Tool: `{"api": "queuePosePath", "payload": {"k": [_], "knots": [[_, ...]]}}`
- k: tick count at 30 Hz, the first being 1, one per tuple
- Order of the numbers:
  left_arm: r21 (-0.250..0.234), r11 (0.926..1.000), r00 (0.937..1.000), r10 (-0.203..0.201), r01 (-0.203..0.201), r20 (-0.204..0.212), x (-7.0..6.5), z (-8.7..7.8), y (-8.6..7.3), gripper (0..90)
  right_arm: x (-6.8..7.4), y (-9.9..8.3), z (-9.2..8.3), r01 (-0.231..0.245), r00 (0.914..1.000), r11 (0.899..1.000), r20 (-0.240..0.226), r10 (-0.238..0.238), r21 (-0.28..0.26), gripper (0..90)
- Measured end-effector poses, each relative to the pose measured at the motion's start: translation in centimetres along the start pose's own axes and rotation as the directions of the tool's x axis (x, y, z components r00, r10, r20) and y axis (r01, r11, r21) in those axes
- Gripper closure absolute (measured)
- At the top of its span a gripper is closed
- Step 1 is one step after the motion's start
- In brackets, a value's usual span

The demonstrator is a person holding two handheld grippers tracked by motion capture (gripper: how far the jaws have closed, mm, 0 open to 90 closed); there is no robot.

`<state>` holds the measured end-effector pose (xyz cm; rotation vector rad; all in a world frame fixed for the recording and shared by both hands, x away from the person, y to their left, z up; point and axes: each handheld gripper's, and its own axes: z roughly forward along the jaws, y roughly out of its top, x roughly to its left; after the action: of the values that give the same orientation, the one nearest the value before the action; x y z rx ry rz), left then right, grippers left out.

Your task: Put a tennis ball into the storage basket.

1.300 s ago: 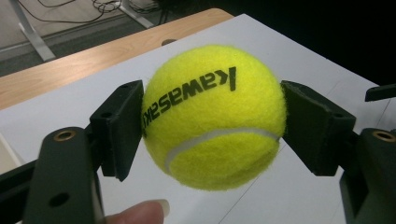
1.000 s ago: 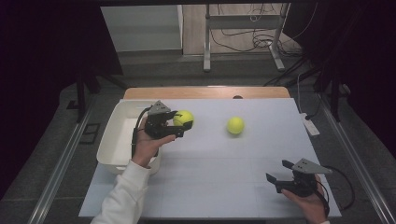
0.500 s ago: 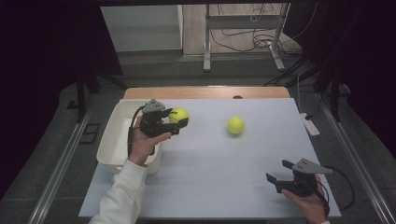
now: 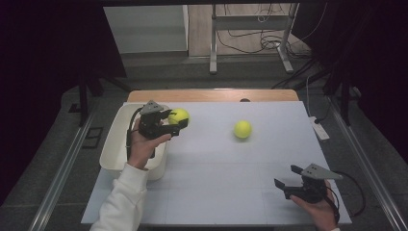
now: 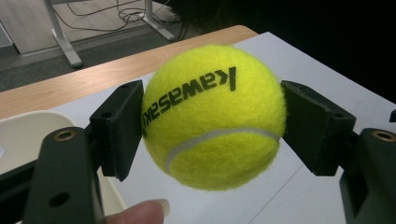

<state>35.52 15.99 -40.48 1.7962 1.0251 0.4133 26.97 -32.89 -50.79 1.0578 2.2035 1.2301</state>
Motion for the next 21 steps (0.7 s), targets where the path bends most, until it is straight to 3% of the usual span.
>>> {"api": "queuePosePath", "payload": {"k": [21], "knots": [[-0.008,0.9996,0.9983,-0.026,0.026,-0.051,1.9,-1.0,-0.2,26.8,0.0,0.0,-0.1,0.000,1.0000,1.000,0.003,0.000,-0.001,14.6]]}}
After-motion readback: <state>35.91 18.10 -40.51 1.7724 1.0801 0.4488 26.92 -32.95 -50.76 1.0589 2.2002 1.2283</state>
